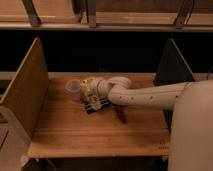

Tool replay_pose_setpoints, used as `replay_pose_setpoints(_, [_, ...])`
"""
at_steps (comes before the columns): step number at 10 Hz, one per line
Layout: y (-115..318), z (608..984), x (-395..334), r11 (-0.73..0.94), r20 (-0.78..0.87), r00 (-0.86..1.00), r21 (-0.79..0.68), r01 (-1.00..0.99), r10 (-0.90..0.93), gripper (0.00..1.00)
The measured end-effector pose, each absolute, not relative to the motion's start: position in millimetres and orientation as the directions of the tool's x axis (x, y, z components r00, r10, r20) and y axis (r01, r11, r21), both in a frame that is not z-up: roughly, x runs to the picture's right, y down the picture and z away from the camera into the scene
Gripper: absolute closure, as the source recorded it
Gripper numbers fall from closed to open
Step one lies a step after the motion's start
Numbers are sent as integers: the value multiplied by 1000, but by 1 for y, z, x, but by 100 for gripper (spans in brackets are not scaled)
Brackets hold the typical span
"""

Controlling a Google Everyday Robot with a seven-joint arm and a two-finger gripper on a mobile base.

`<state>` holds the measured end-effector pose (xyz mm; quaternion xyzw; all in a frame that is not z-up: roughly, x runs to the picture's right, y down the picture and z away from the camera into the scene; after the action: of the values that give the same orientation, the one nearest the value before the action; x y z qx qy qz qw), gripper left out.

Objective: Stand the bottle upright

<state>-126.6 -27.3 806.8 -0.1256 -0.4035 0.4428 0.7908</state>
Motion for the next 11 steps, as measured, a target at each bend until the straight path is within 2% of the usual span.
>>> replay_pose_setpoints(3, [-18, 821, -127, 600, 538, 296, -573, -559, 789, 100])
replay_pose_setpoints(8, [-85, 817, -84, 649, 621, 287, -497, -576, 729, 100])
replay_pose_setpoints(11, [-96, 819, -81, 644, 647, 240, -508, -573, 724, 100])
